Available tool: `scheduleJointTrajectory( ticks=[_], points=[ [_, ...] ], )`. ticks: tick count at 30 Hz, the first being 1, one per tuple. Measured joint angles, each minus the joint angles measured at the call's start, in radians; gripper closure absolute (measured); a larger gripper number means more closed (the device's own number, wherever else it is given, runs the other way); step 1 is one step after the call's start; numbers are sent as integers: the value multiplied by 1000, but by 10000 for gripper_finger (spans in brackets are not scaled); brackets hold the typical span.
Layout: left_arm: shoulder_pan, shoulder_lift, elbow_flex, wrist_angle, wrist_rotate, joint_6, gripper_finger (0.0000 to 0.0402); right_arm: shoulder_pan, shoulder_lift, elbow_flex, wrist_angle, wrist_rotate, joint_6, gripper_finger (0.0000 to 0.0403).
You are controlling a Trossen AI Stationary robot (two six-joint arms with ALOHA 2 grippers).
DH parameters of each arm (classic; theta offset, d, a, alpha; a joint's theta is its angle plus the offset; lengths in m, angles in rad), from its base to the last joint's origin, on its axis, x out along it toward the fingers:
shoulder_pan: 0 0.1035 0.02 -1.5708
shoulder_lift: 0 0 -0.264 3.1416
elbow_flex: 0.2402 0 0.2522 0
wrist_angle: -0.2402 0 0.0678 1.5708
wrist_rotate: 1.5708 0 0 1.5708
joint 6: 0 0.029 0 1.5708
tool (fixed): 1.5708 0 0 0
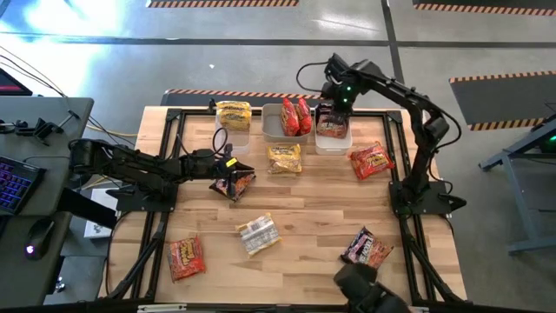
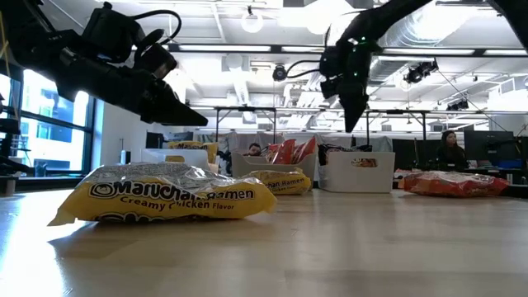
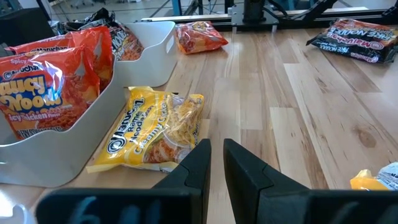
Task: Sort Maruchan noodles
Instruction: Put the top yellow noodle pack into the transparent bin
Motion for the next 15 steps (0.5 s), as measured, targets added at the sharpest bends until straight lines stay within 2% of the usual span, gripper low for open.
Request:
scheduleJointTrajectory(
  ticks=[3,5,8,10,12,15],
  points=[
    [0,0,0,-2,0,0,367,42,0,0,2,5,-23,304],
    [1,0,0,-16,16,13,367,74,-12,0,-34,31,-29,294],
    [16,0,0,-26,74,6,367,117,-62,-4,-29,54,-32,320],
    [27,0,0,-26,115,-18,367,131,-123,-55,49,-13,-29,361],
    [34,0,0,-25,134,-29,367,139,-199,-162,177,-96,-29,391],
    [39,0,0,-25,132,-46,367,161,-332,-399,431,-116,22,386]
  ],
)
